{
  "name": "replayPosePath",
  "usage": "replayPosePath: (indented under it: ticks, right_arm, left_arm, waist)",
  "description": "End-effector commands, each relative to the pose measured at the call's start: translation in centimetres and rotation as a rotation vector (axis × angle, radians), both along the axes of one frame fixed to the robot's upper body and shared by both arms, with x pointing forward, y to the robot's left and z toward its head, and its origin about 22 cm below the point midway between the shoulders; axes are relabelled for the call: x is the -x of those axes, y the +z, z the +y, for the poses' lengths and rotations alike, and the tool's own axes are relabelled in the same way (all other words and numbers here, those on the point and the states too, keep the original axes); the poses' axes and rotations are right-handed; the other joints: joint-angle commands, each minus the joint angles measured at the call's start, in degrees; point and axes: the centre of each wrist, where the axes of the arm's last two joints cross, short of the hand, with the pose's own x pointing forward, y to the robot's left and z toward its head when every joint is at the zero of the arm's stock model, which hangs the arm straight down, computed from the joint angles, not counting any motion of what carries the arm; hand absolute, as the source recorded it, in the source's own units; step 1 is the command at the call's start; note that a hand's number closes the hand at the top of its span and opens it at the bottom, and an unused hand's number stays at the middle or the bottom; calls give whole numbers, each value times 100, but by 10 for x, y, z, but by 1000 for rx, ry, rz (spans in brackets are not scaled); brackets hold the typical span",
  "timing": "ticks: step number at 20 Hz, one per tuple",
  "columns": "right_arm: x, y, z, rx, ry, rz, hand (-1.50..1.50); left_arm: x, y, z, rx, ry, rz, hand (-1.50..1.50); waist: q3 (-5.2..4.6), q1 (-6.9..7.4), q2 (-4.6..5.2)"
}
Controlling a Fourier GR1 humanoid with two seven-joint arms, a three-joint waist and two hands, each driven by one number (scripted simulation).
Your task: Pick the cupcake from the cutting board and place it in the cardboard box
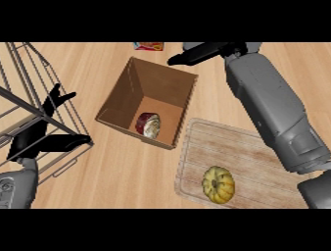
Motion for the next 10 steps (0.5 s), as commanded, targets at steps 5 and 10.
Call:
replayPosePath:
  ticks: [5,10]
  right_arm:
    - [-12,14,-127,-102,-116,-9,-150]
    - [-2,26,-190,-40,-64,-26,-150]
  left_arm:
    - [11,-13,-16,72,-7,-1,0]
    - [20,-24,-27,80,-15,8,0]
  waist:
    - [5,119,54]
    - [11,218,78]
